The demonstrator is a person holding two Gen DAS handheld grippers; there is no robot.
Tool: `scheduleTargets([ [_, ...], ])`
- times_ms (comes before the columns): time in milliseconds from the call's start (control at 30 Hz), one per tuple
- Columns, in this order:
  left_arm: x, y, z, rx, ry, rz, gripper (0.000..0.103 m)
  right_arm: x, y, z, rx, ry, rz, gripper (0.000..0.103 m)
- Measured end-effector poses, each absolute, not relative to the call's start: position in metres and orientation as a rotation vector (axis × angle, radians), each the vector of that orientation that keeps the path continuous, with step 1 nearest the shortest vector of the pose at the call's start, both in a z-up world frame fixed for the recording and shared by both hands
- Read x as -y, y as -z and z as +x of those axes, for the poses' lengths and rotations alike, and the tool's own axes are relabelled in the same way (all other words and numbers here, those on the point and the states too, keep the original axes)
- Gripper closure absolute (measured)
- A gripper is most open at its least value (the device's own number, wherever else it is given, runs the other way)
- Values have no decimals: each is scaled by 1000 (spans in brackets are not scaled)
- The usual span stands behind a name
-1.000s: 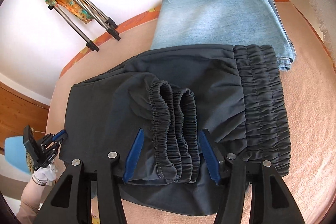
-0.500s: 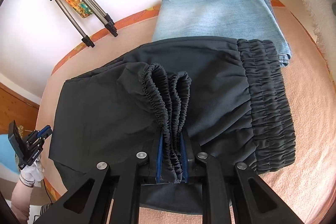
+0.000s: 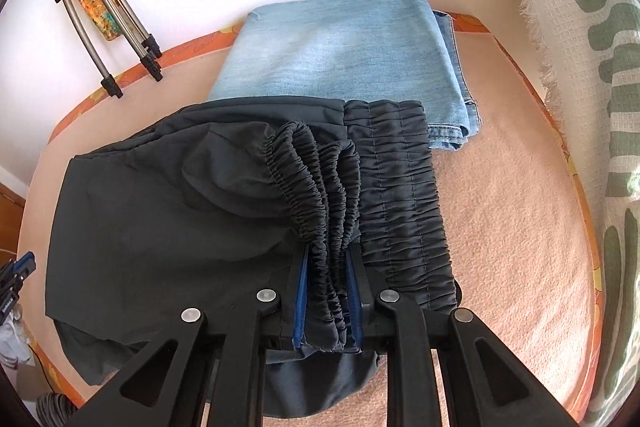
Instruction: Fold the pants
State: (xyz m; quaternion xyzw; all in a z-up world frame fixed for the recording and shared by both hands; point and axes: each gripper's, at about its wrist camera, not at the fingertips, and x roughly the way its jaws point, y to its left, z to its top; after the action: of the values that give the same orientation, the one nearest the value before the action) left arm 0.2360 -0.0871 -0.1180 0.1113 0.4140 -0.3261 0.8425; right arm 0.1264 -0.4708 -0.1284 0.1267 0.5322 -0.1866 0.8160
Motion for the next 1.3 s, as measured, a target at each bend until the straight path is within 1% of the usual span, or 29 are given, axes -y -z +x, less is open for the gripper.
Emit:
scheduleTargets([
  [33,92,120,234,-880,696,253,85,468,126,127,-1133,415,255,68],
  [67,96,122,233,-888,701,264,85,465,121,128,-1118,426,243,61],
  [167,101,128,232,-912,702,255,83,449,101,127,-1056,457,182,60],
  [200,101,130,232,-922,699,244,78,443,95,128,-1035,446,180,59],
  [267,100,135,233,-938,689,219,72,428,81,131,-1000,402,193,49],
  [433,98,146,228,-964,655,205,72,377,64,158,-963,255,168,48],
  [600,95,153,221,-965,648,208,72,321,72,199,-978,96,155,47],
  [700,94,153,217,-953,650,206,72,282,84,228,-1001,21,126,45],
  [1000,83,153,208,-943,688,176,72,181,143,330,-1156,-148,123,45],
  [1300,69,154,215,-957,721,43,72,139,191,390,-1284,-95,104,45],
])
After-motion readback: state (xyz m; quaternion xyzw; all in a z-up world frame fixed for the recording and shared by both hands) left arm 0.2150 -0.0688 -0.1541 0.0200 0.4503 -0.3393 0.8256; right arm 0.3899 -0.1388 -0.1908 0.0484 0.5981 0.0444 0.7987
